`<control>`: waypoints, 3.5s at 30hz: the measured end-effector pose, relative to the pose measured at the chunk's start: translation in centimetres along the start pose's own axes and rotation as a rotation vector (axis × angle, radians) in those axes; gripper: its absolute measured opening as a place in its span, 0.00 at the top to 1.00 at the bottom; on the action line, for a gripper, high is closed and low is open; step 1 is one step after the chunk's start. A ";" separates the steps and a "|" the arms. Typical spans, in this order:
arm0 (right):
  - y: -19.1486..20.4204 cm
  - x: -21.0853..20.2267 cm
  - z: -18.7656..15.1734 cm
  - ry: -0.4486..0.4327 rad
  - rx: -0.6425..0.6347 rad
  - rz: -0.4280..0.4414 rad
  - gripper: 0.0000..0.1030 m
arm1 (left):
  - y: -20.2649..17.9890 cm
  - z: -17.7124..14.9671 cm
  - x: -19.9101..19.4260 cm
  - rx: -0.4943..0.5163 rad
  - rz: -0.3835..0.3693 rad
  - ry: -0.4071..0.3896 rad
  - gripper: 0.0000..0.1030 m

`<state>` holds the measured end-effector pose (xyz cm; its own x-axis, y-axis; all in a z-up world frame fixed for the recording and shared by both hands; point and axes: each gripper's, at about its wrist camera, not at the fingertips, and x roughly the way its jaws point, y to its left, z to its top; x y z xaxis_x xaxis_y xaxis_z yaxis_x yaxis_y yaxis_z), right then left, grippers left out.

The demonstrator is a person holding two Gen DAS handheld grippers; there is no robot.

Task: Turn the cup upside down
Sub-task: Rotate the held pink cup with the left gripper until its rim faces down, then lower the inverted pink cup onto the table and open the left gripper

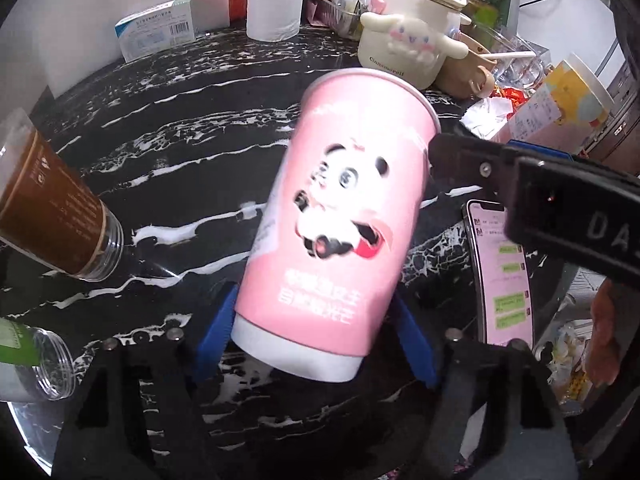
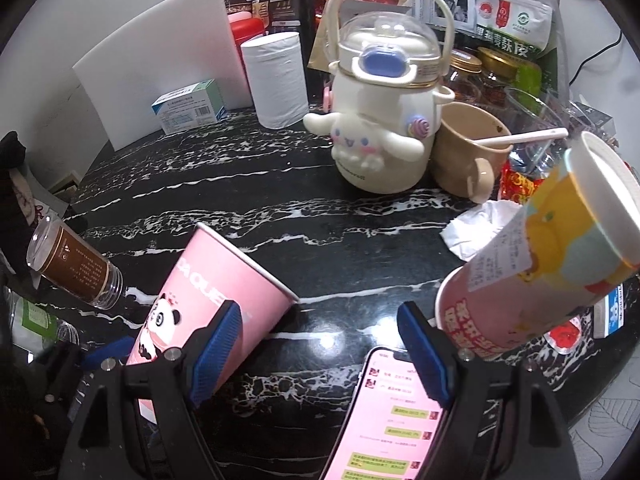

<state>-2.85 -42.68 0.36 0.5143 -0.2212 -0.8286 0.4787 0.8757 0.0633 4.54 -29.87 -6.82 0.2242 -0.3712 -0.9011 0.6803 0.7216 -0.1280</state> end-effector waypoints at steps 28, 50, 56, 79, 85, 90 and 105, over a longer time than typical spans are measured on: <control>-0.3 1.5 0.7 0.021 0.022 0.020 0.21 | 1.6 1.7 -4.6 0.020 0.083 -0.221 0.33; 4.5 2.4 5.6 -0.069 -0.067 0.036 0.21 | 3.1 4.9 -8.0 0.035 0.171 -0.243 0.35; 3.2 3.5 6.4 -0.051 -0.035 0.031 0.21 | 3.5 6.8 -7.5 0.027 0.169 -0.251 0.36; 4.2 6.6 8.4 -0.007 -0.056 0.040 0.21 | 6.2 12.2 -4.6 -0.044 0.232 -0.277 0.36; 3.9 6.8 8.2 -0.004 -0.050 0.032 0.21 | 6.2 12.4 -4.4 -0.045 0.236 -0.282 0.36; 3.9 6.8 8.2 -0.002 -0.049 0.023 0.21 | 6.1 12.3 -4.5 -0.041 0.240 -0.286 0.36; 4.0 4.3 8.0 -0.044 -0.069 -0.007 0.21 | 6.5 11.7 -6.9 -0.063 0.225 -0.311 0.29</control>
<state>6.97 -43.59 1.56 0.5429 -0.2446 -0.8034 0.4330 0.9012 0.0182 15.53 -29.45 3.40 0.5704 -0.3519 -0.7421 0.5479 0.8362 0.0246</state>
